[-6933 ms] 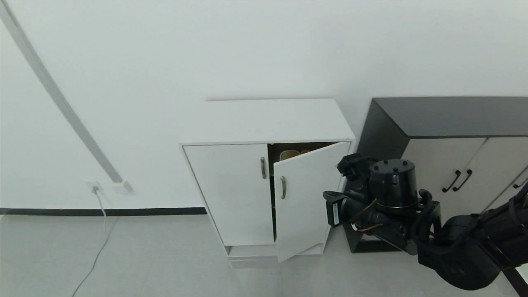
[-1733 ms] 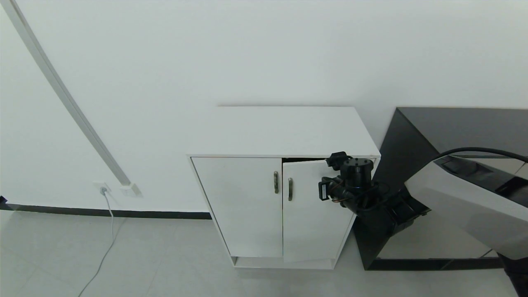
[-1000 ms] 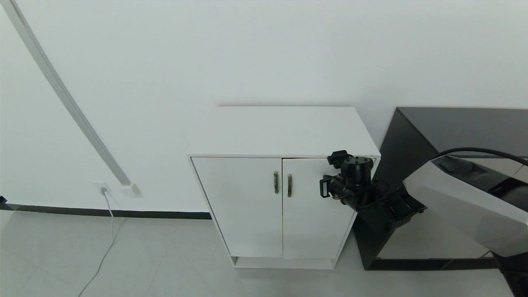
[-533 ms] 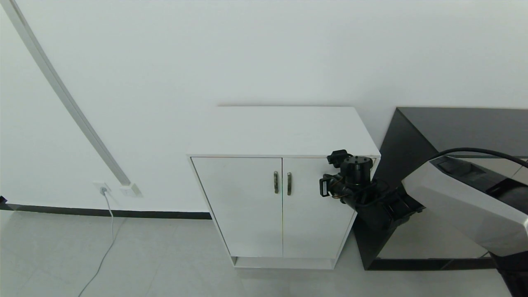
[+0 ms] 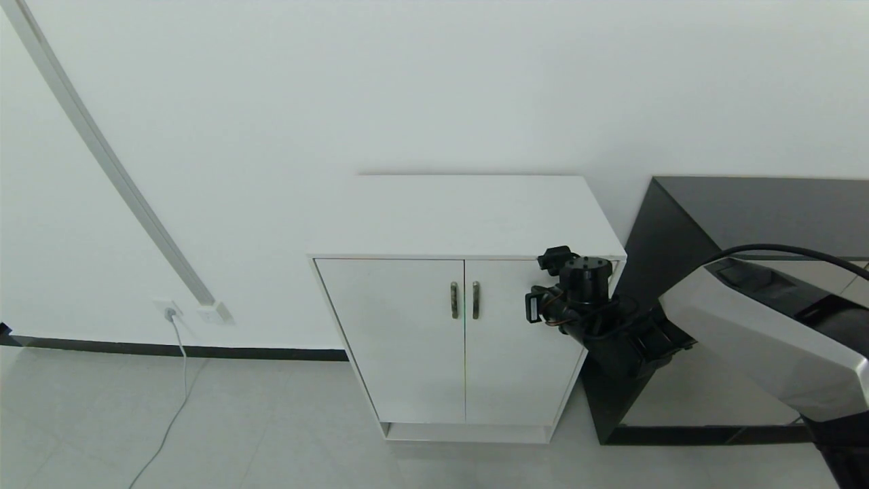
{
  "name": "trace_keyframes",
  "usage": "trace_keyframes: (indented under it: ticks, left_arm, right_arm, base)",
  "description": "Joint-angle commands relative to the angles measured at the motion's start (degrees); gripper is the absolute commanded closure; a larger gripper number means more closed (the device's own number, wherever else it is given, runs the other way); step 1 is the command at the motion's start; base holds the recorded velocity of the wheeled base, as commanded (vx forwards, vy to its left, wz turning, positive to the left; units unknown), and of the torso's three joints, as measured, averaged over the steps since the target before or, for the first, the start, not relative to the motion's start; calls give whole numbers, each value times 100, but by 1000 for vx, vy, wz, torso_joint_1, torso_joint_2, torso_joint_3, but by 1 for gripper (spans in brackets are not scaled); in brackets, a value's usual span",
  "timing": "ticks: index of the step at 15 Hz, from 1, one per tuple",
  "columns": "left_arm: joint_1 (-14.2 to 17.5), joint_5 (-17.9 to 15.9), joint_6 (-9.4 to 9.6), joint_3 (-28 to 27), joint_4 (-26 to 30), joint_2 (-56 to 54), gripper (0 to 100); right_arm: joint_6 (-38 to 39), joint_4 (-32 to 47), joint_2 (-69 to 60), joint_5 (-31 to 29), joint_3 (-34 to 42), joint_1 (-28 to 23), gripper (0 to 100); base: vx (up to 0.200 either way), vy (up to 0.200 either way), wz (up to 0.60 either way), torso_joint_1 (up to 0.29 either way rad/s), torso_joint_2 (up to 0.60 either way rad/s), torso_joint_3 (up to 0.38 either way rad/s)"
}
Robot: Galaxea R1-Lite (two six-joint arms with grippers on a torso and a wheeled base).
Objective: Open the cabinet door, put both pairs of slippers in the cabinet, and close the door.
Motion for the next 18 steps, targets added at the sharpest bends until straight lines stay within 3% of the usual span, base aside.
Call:
trace_keyframes:
  ticks: [1,8,14,18]
  left_arm:
    - [0,1,-2,0,0,7,100]
    - [0,1,-2,0,0,7,100]
    - [0,-7,-2,0,0,7,100]
    - [0,-7,7,0,0,7,100]
  right_arm:
    - [8,2,18,1,-26,2,100]
    - [8,-42,-184,-8,291,20,100]
    - [17,-640,-1520,-8,2031,90,100]
    - [43,-815,-2592,-17,3253,-262,100]
  base:
    - [0,0,0,0,0,0]
    - [0,0,0,0,0,0]
    - [0,0,0,0,0,0]
    - [0,0,0,0,0,0]
